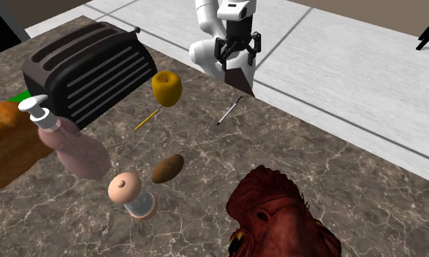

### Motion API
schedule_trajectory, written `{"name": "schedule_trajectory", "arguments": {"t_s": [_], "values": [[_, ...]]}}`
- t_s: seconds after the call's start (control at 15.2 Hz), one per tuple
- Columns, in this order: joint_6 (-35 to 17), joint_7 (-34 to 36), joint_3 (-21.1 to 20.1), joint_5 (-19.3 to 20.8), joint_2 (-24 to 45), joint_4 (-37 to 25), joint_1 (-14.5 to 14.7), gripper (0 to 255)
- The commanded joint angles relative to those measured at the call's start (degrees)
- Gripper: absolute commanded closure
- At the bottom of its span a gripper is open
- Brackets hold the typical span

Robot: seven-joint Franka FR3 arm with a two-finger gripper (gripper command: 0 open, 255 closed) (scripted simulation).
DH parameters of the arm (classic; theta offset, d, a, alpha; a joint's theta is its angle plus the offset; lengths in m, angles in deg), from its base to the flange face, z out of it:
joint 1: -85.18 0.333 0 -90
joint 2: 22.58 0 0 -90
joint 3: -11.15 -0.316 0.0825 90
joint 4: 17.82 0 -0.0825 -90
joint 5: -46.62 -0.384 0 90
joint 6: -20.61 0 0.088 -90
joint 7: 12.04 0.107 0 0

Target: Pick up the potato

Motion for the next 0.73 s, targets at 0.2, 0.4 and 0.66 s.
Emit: {"name": "schedule_trajectory", "arguments": {"t_s": [0.2, 0.4, 0.66], "values": [[-4.74, 2.45, 0.18, 1.11, 4.70, -0.57, -1.94, 0], [-9.09, 5.00, 0.44, 2.27, 9.61, -1.72, -3.87, 0], [-14.19, 8.51, 0.90, 3.86, 16.34, -4.10, -6.41, 0]]}}
